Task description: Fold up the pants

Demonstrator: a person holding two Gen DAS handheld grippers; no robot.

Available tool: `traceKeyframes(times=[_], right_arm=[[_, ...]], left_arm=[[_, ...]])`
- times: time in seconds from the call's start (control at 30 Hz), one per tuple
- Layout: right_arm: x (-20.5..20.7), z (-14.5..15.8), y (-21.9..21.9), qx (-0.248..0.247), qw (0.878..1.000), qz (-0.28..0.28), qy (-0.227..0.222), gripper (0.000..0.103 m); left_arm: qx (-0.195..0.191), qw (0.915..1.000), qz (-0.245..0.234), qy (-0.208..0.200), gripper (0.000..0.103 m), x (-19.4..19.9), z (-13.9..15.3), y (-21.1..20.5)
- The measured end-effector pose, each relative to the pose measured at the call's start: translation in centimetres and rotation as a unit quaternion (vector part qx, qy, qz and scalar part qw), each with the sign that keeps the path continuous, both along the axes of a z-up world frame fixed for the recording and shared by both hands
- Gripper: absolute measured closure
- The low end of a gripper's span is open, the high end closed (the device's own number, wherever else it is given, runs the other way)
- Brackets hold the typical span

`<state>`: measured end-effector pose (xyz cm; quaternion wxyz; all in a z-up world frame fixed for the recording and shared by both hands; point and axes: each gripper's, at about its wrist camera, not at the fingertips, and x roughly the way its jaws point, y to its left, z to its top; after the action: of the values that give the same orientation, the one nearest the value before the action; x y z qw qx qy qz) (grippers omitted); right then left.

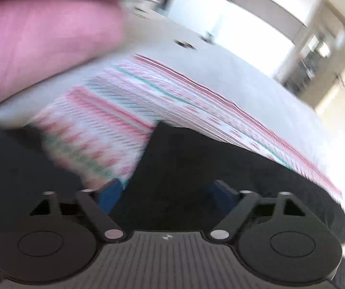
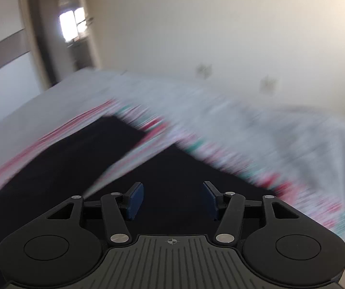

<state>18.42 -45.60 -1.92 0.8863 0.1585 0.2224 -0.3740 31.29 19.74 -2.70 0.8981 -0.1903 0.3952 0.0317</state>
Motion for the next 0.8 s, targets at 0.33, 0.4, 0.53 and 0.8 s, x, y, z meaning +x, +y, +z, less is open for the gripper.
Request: traceKeyframes(times=[0.33, 0.4, 0.53, 0.8], right_arm=[[7.1, -1.4, 1.8, 0.082, 0.992, 0.098, 0.012, 0.048], [8.4, -1.3, 0.5, 0.088, 0.992, 0.094, 0.013, 0.048], [12.3, -0.1, -1.9, 0.073, 0.994, 0.077, 0.014, 0.047], [28.6, 0.1, -6.7, 0.099, 0.987, 0.118, 0.045, 0.047]], left_arm=[[0.049, 0.9923, -0.089, 0.071, 0.013, 16.8, -5.1, -6.6], [0.046, 0.9909, -0.096, 0.083, 0.013, 18.3, -6.6, -6.9], [0.068, 0.9881, -0.098, 0.097, 0.028, 20.0, -8.4, -7.1], [0.074, 0.9844, -0.135, 0.086, 0.103, 20.6, -9.1, -6.3]])
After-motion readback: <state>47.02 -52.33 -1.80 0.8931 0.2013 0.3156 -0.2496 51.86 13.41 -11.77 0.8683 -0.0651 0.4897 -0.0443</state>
